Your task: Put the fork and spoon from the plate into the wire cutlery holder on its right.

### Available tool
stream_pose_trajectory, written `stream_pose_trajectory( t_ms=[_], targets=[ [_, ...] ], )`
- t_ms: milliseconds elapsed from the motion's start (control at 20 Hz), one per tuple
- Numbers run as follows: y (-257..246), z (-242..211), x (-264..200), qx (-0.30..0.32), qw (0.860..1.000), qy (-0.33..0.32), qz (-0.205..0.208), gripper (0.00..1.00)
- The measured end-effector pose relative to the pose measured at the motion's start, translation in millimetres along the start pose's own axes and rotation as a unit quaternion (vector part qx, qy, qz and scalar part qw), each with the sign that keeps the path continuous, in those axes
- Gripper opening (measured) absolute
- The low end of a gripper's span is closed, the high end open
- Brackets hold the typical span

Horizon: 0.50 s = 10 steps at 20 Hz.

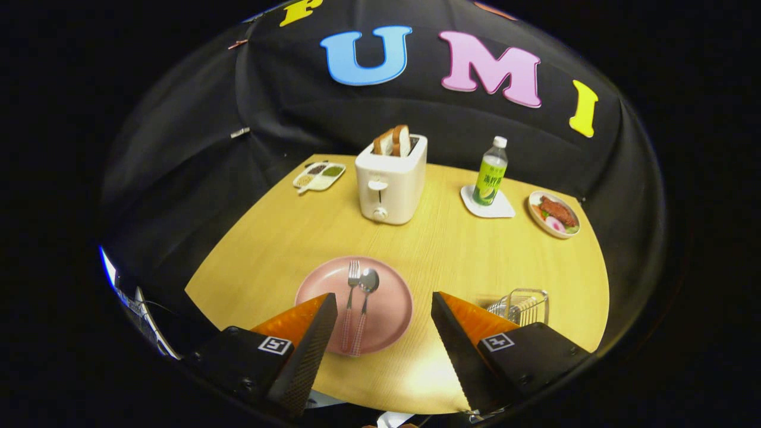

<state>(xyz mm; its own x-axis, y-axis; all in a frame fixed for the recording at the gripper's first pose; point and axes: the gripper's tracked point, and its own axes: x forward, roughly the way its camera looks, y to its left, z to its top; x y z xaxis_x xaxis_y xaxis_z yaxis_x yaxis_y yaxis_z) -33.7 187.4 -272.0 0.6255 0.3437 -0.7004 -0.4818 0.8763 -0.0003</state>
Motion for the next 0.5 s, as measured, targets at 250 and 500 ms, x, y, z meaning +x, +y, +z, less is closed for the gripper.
stream_pose_trajectory(
  t_ms=[250,500],
  targets=[
    [8.9,-31.5,23.1,-0.038,0.998,0.045,0.003,0.99],
    [20.2,-63.9,53.0,-0.05,0.994,0.097,0.02,0.91]
  ],
)
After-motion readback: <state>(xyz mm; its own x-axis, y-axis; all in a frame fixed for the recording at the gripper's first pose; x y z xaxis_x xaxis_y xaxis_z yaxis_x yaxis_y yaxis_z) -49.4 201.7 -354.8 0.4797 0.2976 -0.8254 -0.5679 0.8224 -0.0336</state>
